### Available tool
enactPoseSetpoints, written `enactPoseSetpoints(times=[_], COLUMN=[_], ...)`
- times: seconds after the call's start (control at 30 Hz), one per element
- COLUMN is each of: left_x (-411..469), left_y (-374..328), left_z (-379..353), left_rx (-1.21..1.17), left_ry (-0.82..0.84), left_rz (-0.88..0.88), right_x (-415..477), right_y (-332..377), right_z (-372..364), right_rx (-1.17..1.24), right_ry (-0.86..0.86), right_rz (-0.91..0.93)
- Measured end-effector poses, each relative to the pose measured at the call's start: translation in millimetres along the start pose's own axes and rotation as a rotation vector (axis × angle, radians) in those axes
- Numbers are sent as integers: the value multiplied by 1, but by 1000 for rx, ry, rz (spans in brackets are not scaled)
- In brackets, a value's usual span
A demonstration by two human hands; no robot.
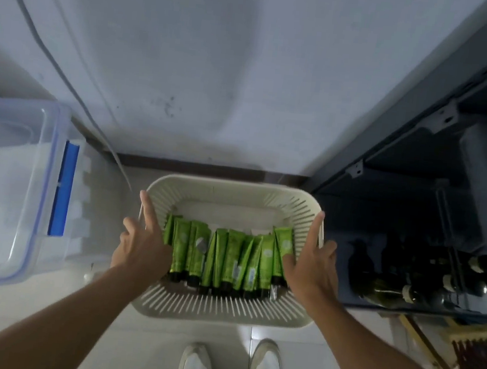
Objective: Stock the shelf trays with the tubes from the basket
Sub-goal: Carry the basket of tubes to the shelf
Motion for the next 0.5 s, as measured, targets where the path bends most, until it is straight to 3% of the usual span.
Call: enactPoseSetpoints(times=[0.23,0.5], left_x=[-48,-114], left_y=[-14,-52], left_z=[41,47], left_rx=[100,268], left_ry=[-47,-22], left_rz=[-112,-280], right_x=[-72,-172], right_y=[-7,-72], right_z=[57,85], right_rx=[144,290], right_ry=[-1,-51], right_rz=[-80,-219])
Point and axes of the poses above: each hand's wrist, its own x-axis towards the middle knuckle, its own z-axis out of the back of the hand, y = z × x, the point moved 6 cm from there along x, towards the middle knuckle, and after that the axes turned 14 degrees about x, right-handed, at the moved point
